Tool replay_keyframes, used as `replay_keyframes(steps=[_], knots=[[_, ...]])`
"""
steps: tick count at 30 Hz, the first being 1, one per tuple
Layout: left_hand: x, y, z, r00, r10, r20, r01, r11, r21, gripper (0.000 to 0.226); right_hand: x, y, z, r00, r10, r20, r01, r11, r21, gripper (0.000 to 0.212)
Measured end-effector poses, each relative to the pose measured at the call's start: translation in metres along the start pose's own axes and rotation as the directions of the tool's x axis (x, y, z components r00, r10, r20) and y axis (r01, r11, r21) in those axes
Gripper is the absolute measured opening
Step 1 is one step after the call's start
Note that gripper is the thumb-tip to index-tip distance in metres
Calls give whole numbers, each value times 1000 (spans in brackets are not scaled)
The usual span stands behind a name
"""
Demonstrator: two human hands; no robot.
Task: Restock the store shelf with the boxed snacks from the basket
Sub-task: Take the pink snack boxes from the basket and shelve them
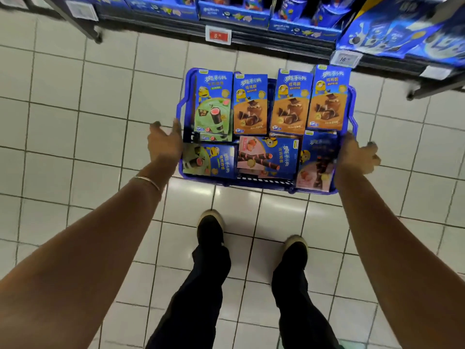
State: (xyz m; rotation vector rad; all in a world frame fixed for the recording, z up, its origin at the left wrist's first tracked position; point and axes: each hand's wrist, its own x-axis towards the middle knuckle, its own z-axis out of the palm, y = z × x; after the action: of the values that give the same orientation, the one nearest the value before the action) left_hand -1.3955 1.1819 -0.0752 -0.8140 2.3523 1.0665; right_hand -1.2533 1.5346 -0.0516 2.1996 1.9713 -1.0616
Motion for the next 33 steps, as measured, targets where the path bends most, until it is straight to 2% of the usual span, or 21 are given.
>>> replay_keyframes(steps=[3,5,7,9,12,14,19,24,26,28,30,32,33], knots=[[-42,-14,-15,983,184,22,-185,979,83,42,-62,0,3,988,-151,47,148,988,52,46],[-66,-24,-23,966,238,101,-249,961,119,31,-109,4,13,948,-253,194,259,966,-4,18],[-82,-32,-30,950,260,174,-286,946,152,28,-149,6,26,876,-282,391,328,943,-57,12],[-90,-35,-33,957,182,224,-219,964,153,33,-174,9,40,806,-253,535,338,939,-65,13],[-90,-42,-28,966,43,256,-80,988,135,34,-190,9,62,751,-234,617,345,936,-65,5],[-82,-43,-20,960,54,273,-91,988,124,34,-191,9,78,737,-280,615,414,906,-83,12],[-61,-40,3,944,171,283,-220,964,151,51,-177,11,115,689,-367,625,535,840,-97,23],[-58,-44,14,948,163,275,-230,945,234,46,-172,14,123,703,-374,605,527,845,-90,11],[-61,-44,15,949,149,278,-223,940,258,49,-167,15,115,746,-402,532,530,841,-107,19],[-69,-42,19,953,156,261,-228,935,270,51,-158,13,101,841,-385,381,464,874,-141,34],[-79,-38,26,947,203,250,-269,926,265,48,-145,13,85,899,-371,232,419,885,-206,45],[-90,-34,36,927,253,276,-323,913,250,45,-131,14,71,895,-421,145,445,844,-300,59],[-95,-31,41,919,260,296,-335,911,240,44,-124,14,65,871,-468,152,490,794,-361,67]])
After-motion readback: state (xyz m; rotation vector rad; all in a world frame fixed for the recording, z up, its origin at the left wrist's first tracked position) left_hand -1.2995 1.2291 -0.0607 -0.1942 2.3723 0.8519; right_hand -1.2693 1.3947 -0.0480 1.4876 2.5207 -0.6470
